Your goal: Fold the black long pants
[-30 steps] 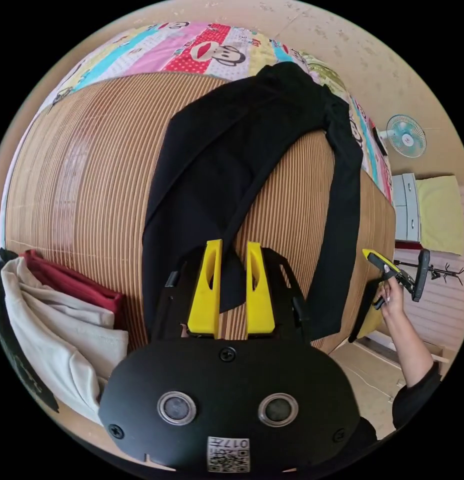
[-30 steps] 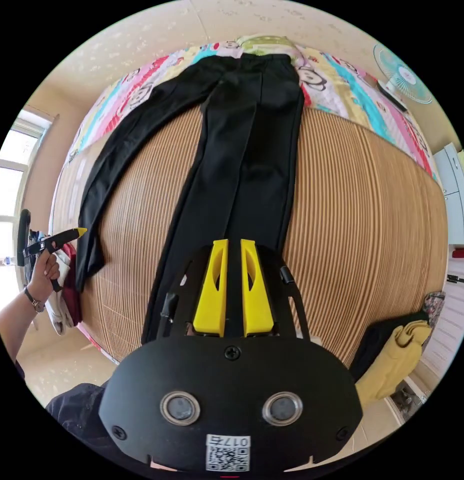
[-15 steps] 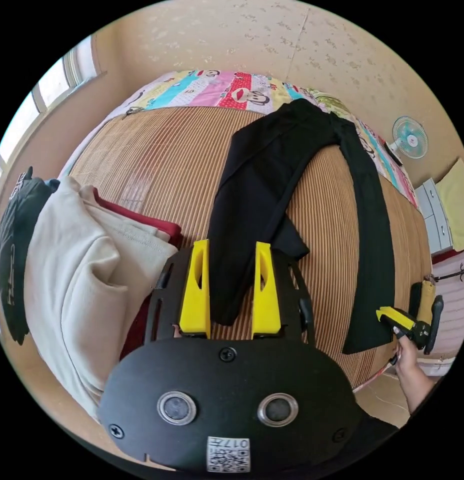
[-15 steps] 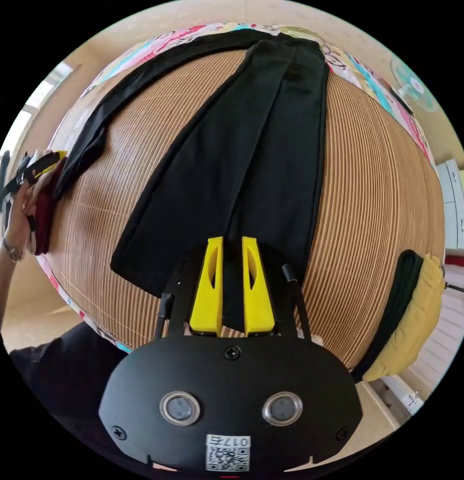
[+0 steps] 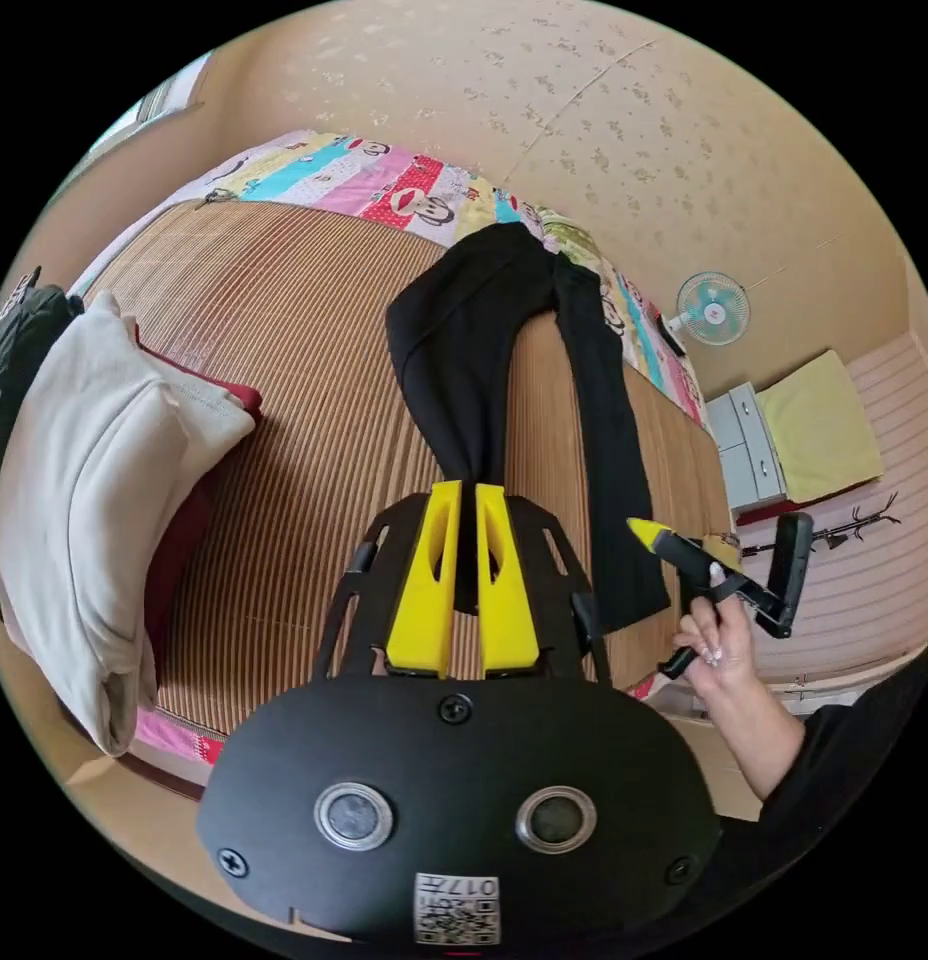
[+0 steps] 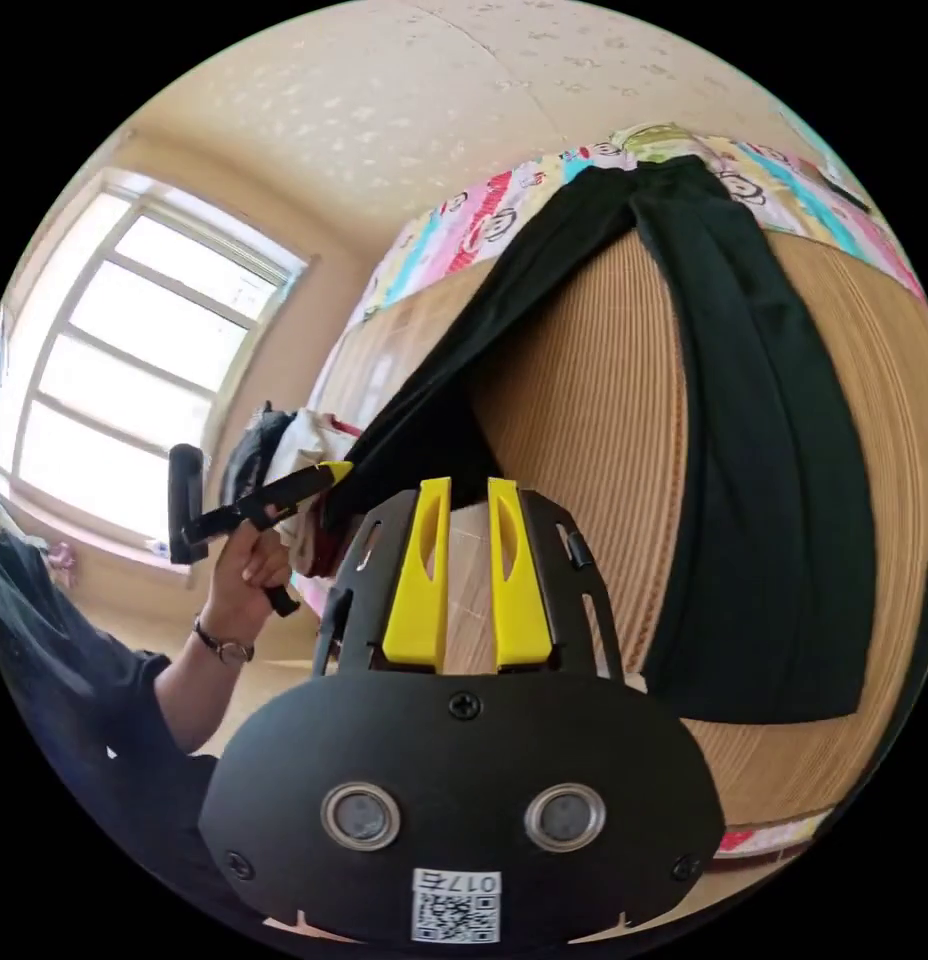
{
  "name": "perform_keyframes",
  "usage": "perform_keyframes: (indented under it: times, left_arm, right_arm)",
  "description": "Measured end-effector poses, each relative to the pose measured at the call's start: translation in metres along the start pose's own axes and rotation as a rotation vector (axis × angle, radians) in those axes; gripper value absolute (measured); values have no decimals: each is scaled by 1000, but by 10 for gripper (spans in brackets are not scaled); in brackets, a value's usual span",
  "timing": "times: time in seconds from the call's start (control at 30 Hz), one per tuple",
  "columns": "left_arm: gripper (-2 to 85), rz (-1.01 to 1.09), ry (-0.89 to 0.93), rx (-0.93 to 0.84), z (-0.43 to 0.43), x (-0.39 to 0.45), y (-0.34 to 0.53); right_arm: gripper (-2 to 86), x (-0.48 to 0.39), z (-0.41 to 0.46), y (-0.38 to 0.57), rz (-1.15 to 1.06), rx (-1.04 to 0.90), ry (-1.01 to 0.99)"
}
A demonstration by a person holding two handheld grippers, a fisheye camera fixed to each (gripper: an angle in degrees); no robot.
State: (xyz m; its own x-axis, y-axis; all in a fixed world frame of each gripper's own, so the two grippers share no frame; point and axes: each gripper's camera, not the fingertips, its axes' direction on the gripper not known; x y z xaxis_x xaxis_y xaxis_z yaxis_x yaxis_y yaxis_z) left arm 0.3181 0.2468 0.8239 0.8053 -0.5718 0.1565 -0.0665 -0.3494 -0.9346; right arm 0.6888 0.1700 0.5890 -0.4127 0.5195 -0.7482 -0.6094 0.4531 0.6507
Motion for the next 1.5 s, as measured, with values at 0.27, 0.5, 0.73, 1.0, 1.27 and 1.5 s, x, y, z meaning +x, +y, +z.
perform_keyframes:
  times: [0.27,0.5,0.73,1.0,1.27,1.5]
  left_arm:
    - [77,288,195,-246,41,36,17]
    - [118,-140,-7,-187,41,-132,25]
    - [57,127,-122,-344,106,-126,31]
    - [17,183,53,-324,38,-171,90]
    - [27,104,108,-386,32,-225,153]
    - [84,38,-173,-137,5,-210,187]
  right_arm:
    - [66,101,-8,58,485,157,-33]
    - [86,118,-1,48,279,-64,190]
    - [85,123,49,43,135,-239,413]
    - [31,81,27,105,43,-340,338]
    - [36,68,16,197,92,-359,262]
    - [76,106,-56,210,116,-260,261]
